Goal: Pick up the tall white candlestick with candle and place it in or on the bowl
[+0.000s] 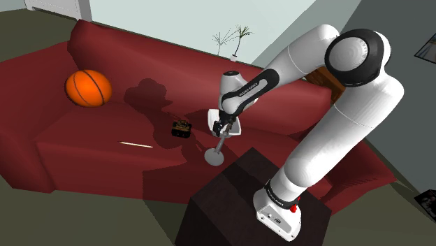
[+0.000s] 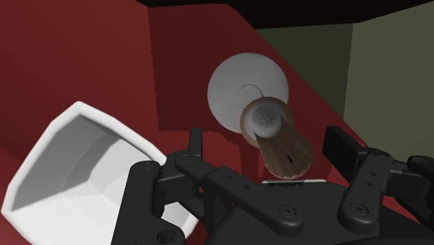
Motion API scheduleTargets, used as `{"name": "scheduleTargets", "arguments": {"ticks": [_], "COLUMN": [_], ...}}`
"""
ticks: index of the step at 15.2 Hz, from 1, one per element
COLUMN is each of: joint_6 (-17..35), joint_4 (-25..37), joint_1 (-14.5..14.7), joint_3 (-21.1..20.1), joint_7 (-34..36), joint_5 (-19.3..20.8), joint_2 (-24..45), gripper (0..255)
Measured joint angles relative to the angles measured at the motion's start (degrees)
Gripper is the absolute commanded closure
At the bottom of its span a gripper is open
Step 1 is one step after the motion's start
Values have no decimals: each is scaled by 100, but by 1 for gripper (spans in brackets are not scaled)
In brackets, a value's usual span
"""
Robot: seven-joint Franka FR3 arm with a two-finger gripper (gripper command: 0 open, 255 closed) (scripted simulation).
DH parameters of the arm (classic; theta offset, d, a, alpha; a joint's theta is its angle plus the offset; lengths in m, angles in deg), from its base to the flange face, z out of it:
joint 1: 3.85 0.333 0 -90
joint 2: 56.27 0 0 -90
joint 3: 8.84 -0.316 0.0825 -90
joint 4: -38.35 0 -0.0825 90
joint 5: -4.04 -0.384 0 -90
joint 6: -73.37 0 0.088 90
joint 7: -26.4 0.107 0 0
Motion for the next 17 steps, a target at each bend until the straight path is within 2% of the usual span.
{"name": "scheduleTargets", "arguments": {"ticks": [1, 2, 12, 17], "joint_6": [1, 1, 2, -348], "joint_4": [0, 0, 1, 35], "joint_1": [0, 0, 0, 11], "joint_3": [0, 0, 0, -8], "joint_7": [0, 0, 0, -87], "joint_5": [0, 0, 1, -70], "joint_2": [1, 1, 1, -319], "gripper": [0, 255, 255, 255]}}
